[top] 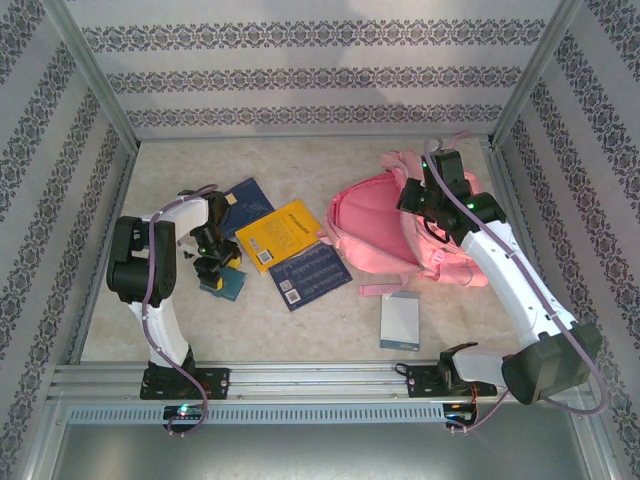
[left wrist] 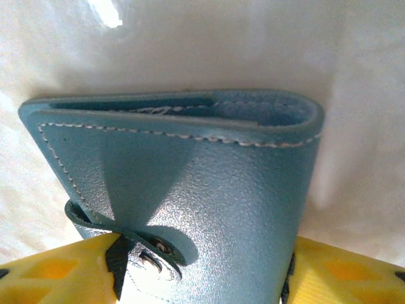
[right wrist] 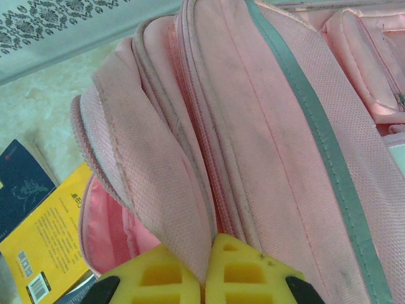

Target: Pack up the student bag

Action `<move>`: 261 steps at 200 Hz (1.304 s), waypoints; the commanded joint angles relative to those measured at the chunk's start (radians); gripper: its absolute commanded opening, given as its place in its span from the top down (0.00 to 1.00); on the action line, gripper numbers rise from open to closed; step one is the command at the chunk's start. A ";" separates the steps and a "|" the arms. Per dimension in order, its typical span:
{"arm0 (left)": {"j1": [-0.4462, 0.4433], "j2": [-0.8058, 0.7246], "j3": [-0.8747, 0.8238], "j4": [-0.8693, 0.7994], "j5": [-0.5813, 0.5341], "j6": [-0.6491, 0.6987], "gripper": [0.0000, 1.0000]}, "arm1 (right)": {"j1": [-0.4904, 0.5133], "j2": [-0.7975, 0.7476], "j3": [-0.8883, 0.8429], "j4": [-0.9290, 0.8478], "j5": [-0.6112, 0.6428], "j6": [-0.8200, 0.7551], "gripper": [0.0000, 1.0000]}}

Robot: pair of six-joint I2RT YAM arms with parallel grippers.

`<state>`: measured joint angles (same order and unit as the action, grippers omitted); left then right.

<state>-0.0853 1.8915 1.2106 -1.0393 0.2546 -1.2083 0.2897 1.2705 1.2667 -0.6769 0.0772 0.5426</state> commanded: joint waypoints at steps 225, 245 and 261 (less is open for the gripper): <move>-0.005 -0.193 0.181 -0.153 -0.015 0.083 0.91 | -0.052 0.010 0.057 -0.014 -0.066 -0.081 1.00; -0.007 -0.217 0.227 -0.164 -0.020 0.090 0.91 | -0.052 0.007 0.066 -0.021 -0.081 -0.084 1.00; -0.010 -0.240 0.244 -0.147 -0.009 0.097 0.91 | -0.053 0.007 0.076 -0.024 -0.103 -0.082 1.00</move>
<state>-0.0853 1.7027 1.4158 -1.1374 0.2565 -1.1408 0.2504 1.2819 1.2915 -0.6964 -0.0082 0.4744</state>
